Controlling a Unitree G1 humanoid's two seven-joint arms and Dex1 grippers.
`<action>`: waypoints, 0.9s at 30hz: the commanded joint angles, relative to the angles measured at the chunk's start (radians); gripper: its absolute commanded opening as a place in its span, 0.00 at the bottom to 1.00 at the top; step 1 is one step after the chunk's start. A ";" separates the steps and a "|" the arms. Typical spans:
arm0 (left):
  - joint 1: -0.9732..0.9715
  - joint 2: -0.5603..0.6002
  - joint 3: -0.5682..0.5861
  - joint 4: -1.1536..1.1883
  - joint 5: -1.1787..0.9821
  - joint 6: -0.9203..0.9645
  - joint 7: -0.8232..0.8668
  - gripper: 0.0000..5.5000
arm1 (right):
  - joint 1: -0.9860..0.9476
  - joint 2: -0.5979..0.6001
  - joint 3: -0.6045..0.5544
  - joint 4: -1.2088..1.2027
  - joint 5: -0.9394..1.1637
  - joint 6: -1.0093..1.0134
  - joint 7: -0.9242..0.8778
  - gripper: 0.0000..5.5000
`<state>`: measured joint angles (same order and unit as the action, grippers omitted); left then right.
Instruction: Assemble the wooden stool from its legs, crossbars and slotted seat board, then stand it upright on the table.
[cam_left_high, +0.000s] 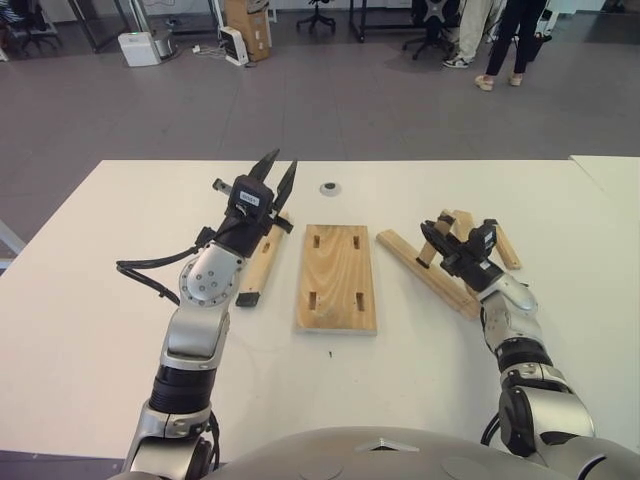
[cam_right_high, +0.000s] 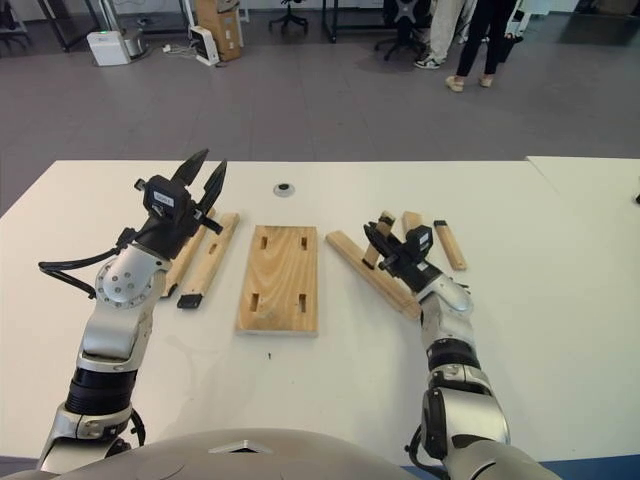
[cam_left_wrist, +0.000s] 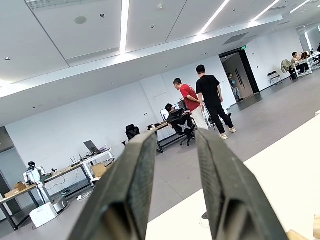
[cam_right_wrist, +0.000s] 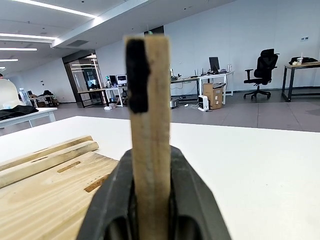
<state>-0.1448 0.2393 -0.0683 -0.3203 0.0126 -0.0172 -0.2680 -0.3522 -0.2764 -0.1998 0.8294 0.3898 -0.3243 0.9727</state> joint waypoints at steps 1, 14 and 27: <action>0.011 0.005 0.004 -0.016 0.011 -0.009 0.004 0.25 | 0.106 -0.049 0.099 0.102 -0.176 0.038 -0.099 0.07; 0.017 0.006 0.002 -0.009 0.010 -0.042 0.007 0.25 | 0.165 0.028 0.022 0.121 -0.024 -0.020 -0.085 0.07; 0.035 -0.004 -0.013 -0.016 0.004 -0.083 0.003 0.25 | 0.212 0.024 0.073 0.225 -0.106 -0.004 -0.185 0.07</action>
<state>-0.1264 0.2382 -0.0739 -0.3207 0.0110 -0.0986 -0.2619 -0.3048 -0.2589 -0.1899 0.8559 0.4080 -0.4970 0.8555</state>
